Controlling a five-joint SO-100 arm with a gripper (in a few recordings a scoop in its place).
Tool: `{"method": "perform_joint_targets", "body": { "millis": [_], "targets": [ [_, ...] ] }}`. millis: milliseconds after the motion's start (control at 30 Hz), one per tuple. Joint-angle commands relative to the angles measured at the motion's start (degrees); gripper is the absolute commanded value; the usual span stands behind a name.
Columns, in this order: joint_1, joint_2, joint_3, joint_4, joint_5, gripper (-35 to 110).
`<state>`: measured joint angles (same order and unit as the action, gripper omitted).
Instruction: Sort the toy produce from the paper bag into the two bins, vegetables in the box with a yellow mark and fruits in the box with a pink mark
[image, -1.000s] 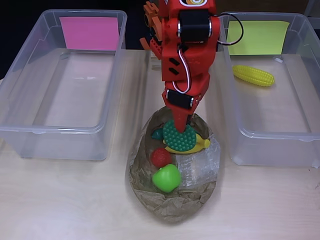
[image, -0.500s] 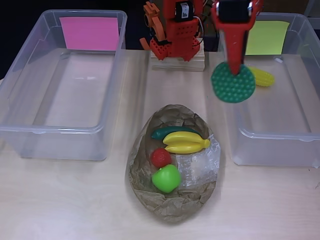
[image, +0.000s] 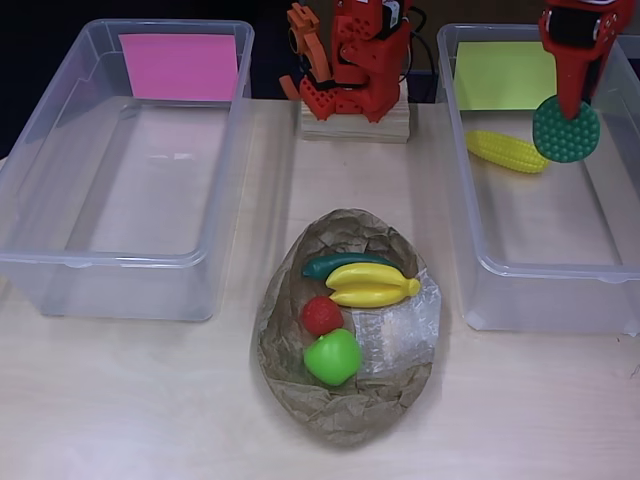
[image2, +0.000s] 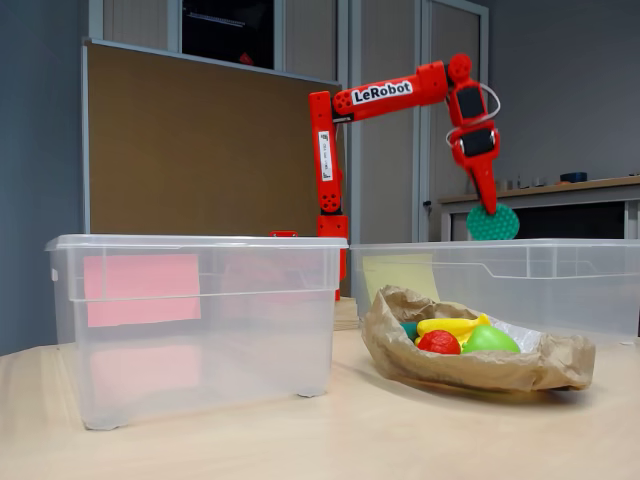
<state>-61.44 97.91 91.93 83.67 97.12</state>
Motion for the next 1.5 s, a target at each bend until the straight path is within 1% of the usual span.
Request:
{"method": "perform_joint_targets", "body": {
  "millis": [0,233,300,433,700,800,867,933,967,1033,1133,1233,1300,1467],
  "targets": [
    [-2.5,1.2,8.3,-10.1,5.8,0],
    [-2.5,-0.4,21.4,-27.2,6.9,0],
    [-2.6,0.2,24.2,-30.7,7.0,4],
    [-3.2,0.4,25.1,-31.4,6.8,13],
    [-5.3,1.9,25.0,-30.1,9.2,18],
    [-4.9,3.3,22.1,-27.0,6.4,19],
    [-3.0,4.6,18.5,-23.9,0.6,20],
    [0.4,5.8,14.1,-21.8,-8.9,21],
    [2.4,6.0,11.3,-20.9,-14.7,22],
    [6.8,6.0,5.5,-21.3,-29.6,23],
    [13.5,4.5,-3.4,-23.0,-50.4,19],
    [20.7,5.2,-7.5,-22.7,-65.6,16],
    [25.6,6.9,-6.9,-22.3,-71.7,16],
    [40.0,8.9,-3.1,-14.0,-75.1,16]
  ]
}}
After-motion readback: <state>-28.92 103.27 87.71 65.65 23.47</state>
